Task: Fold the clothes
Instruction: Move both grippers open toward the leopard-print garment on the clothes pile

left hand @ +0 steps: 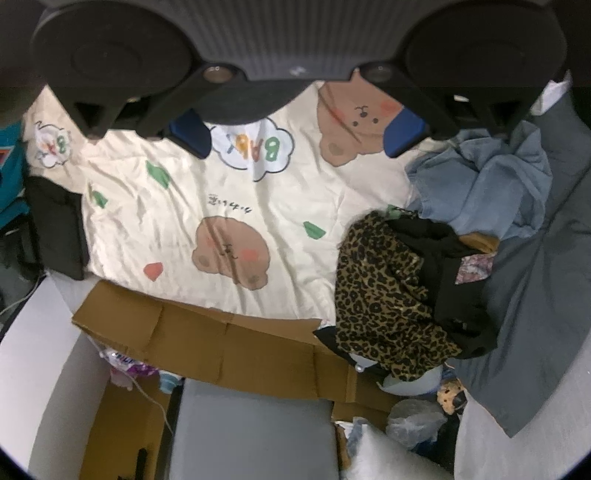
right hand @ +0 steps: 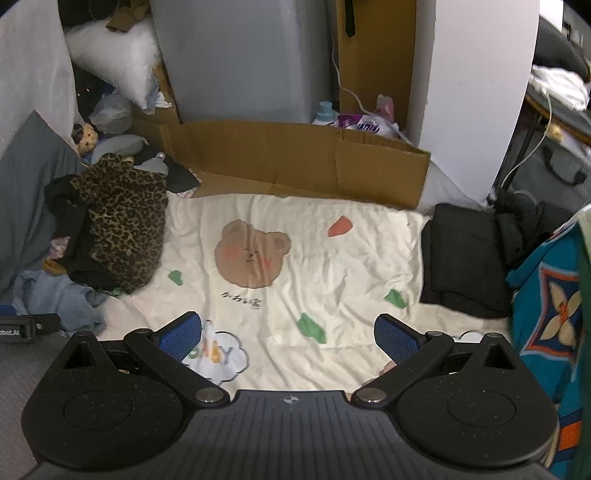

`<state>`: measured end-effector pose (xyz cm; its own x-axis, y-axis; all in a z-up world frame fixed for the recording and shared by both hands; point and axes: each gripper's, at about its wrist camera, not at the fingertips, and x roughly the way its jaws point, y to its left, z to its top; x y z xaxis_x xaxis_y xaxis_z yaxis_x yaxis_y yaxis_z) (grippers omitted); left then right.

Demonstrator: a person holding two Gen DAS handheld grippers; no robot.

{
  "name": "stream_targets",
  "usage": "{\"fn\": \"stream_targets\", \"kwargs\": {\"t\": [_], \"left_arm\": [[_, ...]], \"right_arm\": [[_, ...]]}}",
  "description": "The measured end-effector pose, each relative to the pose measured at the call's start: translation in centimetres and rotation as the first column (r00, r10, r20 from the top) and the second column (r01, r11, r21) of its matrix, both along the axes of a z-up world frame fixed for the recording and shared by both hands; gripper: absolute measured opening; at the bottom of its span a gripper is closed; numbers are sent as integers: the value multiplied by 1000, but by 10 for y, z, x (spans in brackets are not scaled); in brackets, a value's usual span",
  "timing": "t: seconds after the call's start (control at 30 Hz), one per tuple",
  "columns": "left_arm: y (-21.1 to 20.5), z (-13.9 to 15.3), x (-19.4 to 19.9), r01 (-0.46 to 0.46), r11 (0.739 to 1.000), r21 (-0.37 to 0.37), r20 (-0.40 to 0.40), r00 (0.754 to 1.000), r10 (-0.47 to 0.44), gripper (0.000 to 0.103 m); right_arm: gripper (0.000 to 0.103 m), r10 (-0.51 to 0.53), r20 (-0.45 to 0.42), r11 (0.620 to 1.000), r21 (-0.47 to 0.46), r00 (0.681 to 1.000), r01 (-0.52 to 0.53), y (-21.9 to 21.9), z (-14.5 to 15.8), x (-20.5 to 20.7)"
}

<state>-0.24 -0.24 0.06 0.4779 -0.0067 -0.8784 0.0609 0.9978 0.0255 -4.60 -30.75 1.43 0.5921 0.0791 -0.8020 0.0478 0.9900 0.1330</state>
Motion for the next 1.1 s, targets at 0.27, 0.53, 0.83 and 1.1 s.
{"fn": "stream_targets", "kwargs": {"t": [0.27, 0.53, 0.83, 1.1], "left_arm": [[9, 7, 1, -13, 999, -39, 3, 1000, 13, 101], [31, 35, 1, -35, 999, -26, 33, 999, 36, 101], [64, 60, 1, -67, 997, -27, 73, 995, 69, 102], [96, 51, 15, -73, 996, -43, 72, 995, 76, 102]], "right_arm": [[103, -22, 10, 1000, 10, 1000, 22, -4, 8, -5], [103, -18, 64, 999, 37, 998, 16, -3, 37, -9], [103, 10, 86, 999, 39, 996, -13, 7, 51, 1], [103, 31, 59, 999, 33, 998, -33, 19, 41, 12]]}}
